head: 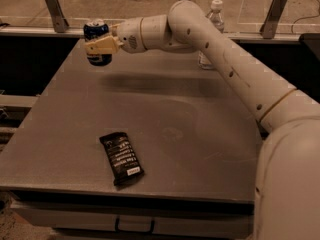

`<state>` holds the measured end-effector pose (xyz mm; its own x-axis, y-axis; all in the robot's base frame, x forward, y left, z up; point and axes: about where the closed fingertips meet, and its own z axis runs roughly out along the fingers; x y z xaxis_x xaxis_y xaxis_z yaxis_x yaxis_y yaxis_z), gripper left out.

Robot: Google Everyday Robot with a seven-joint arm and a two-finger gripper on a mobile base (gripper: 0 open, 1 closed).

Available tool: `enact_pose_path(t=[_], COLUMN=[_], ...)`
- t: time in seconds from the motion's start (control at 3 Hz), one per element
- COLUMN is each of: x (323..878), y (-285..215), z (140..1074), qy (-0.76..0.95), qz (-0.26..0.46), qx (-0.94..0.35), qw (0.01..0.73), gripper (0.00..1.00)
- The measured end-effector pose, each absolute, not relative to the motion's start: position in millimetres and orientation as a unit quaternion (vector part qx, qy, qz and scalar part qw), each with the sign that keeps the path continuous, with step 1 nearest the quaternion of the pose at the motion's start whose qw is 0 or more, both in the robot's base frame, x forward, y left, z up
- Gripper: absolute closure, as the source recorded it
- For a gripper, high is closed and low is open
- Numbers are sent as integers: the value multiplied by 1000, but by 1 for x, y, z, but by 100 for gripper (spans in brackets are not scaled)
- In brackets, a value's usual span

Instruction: Pick pepsi can

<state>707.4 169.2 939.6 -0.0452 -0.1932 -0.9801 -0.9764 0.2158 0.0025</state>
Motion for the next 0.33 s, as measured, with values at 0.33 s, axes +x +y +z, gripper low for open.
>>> enact_pose_path(t=[0.33], x=[690], y=[176], z=[948], qy=[589], qz=[421], qx=[-490], qw=[485], gripper=[100])
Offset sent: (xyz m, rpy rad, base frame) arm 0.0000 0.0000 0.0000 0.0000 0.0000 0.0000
